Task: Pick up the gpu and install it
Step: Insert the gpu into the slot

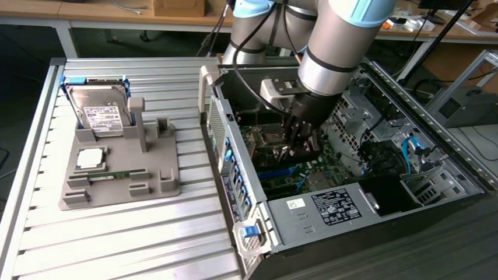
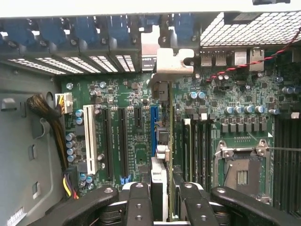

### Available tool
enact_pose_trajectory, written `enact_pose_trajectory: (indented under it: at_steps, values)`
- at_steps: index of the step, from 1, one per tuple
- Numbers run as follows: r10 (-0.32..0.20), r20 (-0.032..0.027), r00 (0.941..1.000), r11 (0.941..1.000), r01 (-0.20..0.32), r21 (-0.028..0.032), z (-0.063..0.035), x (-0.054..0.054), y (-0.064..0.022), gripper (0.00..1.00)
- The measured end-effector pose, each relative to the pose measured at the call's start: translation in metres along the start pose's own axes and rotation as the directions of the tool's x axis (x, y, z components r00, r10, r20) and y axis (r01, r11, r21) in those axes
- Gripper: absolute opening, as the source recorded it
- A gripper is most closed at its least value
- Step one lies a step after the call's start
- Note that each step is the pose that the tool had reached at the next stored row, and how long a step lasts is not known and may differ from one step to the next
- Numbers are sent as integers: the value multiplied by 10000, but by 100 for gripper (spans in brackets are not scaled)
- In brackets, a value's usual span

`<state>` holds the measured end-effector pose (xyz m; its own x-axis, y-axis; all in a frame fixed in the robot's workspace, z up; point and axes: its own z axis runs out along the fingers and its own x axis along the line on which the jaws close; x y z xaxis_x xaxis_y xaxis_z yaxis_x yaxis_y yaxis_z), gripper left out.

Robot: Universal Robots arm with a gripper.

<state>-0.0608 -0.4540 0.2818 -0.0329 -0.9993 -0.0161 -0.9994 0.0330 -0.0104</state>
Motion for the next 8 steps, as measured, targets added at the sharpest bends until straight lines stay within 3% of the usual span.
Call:
enact_pose_trajectory:
  at_steps: [8]
  values:
    - [0,-1,10000,10000,0,0,50,14,81,28]
